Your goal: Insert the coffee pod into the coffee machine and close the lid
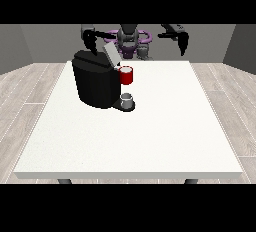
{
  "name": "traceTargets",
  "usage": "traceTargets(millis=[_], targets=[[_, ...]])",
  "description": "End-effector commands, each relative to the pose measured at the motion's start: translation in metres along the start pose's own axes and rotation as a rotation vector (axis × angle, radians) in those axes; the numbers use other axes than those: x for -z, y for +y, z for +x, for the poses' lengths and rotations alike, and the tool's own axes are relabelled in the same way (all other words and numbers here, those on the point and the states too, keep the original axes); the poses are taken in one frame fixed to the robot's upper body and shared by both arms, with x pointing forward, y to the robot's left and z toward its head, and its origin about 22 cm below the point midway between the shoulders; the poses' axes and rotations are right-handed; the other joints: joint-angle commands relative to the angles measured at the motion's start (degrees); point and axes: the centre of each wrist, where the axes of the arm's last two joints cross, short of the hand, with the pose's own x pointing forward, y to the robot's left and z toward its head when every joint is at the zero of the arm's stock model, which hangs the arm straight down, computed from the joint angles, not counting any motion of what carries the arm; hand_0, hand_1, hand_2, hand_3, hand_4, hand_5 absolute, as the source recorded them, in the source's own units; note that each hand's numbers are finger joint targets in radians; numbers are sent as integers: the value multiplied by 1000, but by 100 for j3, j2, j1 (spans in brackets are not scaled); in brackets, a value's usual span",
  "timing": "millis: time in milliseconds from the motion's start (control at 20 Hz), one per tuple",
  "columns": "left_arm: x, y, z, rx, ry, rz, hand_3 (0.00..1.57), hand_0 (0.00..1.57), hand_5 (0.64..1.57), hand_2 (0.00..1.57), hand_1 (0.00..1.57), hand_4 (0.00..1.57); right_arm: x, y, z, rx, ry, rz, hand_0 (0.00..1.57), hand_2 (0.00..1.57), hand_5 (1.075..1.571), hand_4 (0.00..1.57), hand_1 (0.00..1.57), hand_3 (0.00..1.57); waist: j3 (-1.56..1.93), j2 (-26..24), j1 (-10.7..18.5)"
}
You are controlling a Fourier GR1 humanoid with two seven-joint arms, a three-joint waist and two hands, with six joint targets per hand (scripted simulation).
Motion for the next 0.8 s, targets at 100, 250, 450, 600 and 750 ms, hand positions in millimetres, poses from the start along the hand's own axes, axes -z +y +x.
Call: traceTargets(millis=[100,250,450,600,750], targets=[[-13,-2,4,7,-22,9,0,0,1571,0,0,0,22,5,13,-45,6,13,0,0,1571,0,0,0,-1,103,47],[-3,14,23,9,-67,11,0,0,1571,0,0,0,22,-6,6,-42,-57,49,0,0,1571,0,0,0,0,413,-17],[-8,1,9,12,-79,37,0,0,1571,0,0,124,38,2,23,-27,-45,54,0,0,1571,0,0,0,-1,427,-84],[-10,11,9,51,-53,81,0,0,1571,0,0,0,31,40,11,-53,-50,81,0,0,1571,0,0,0,-2,316,-203],[-9,23,18,32,-48,64,0,0,1571,0,0,0,41,34,16,-58,-42,89,0,0,1571,0,0,0,-2,461,-63]])
